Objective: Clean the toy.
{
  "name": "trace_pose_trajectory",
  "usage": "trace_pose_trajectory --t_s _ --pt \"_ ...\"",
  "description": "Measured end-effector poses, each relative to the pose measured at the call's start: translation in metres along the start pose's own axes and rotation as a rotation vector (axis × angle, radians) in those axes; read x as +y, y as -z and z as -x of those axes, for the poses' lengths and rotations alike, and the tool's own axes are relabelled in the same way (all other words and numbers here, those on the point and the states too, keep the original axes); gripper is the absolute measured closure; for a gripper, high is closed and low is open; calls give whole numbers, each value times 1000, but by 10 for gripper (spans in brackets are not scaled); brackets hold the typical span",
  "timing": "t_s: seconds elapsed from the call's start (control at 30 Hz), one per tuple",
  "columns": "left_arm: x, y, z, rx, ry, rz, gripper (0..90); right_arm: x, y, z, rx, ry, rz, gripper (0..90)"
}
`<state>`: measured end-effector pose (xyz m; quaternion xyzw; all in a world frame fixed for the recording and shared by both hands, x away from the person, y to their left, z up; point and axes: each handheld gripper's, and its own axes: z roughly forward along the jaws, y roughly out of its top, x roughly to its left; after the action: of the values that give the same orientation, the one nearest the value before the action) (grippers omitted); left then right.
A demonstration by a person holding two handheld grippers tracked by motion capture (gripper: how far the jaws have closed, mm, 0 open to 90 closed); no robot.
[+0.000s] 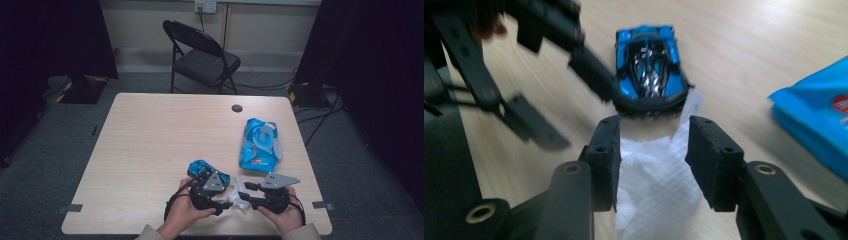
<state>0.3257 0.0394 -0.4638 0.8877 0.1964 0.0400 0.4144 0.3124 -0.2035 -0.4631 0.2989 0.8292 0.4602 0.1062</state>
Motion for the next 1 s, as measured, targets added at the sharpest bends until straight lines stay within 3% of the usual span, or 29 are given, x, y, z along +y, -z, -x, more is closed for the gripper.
trace_pose_trajectory --t_s 0.13,0.2,0.4,0.53,0.63,0.73,1.0 --pt "-1 10 -14 48 7 19 384 -7 -14 -1 7 0 -51 576" --pt "-1 13 -22 67 13 21 342 -12 -22 0 -16 2 -85 584" --pt "-5 21 -56 143 71 18 241 -17 -28 4 -26 -12 -97 568" --pt "-10 19 -73 155 105 17 222 -20 -30 4 -26 -22 -103 574" --pt "-10 15 -79 152 112 25 203 -21 -32 5 -31 -24 -109 581" --pt "-9 8 -81 147 107 1 202 -21 -33 5 -36 -32 -113 599" --pt "-17 2 -87 153 121 -1 159 -20 -35 3 -67 -10 -130 659"
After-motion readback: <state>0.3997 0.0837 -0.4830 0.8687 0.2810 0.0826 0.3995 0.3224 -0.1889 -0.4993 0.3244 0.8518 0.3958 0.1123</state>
